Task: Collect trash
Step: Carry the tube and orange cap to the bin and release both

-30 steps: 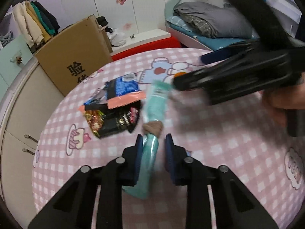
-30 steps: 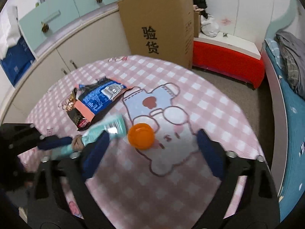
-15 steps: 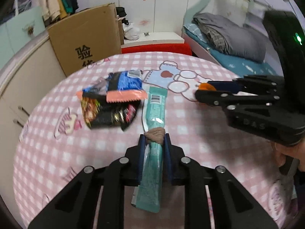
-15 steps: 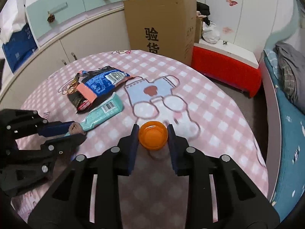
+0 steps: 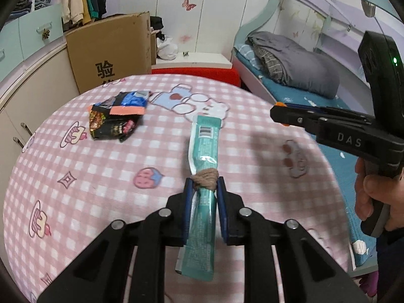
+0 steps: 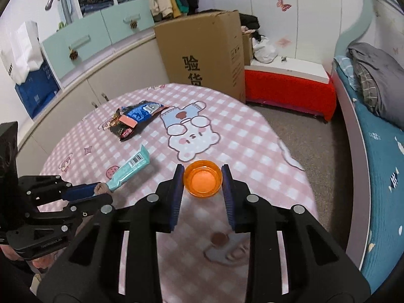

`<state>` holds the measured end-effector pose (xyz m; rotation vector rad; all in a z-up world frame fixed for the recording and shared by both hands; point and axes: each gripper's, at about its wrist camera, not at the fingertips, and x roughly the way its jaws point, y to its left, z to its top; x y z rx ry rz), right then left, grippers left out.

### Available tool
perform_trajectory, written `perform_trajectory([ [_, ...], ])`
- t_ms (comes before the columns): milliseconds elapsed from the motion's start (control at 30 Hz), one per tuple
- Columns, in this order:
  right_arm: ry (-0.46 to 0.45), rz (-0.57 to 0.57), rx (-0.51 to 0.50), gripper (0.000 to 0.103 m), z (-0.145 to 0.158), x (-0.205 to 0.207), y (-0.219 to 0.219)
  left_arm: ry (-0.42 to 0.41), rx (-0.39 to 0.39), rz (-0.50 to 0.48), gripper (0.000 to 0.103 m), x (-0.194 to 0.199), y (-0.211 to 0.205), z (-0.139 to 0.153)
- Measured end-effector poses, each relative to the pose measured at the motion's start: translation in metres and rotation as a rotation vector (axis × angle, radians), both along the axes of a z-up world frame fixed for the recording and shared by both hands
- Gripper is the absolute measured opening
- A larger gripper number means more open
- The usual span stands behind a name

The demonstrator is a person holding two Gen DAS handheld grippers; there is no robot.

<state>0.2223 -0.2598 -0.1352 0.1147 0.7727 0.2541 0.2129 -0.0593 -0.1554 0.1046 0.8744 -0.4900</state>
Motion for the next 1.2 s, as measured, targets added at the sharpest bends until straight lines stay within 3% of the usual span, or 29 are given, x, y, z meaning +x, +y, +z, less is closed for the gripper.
perform_trajectory([
  [433,-0.101,-0.1,0.127,0.029,0.031,-0.055,-0.081,-0.072,-0.067,-0.02,0.018,-0.032,-0.04,0.042],
  [700,-0.132,-0.206,0.168,0.029,0.031,-0.092,-0.143,-0.081,-0.089,-0.086,0.018,-0.052,-0.086,0.05],
  [1000,-0.085,-0.363,0.204,0.029,-0.001,-0.139,-0.216,-0.036,-0.113,-0.234,0.018,-0.088,-0.156,0.035],
  [1200,0.032,-0.469,0.285,0.029,-0.064,-0.163,-0.262,0.045,-0.075,-0.346,0.018,-0.107,-0.218,0.002],
])
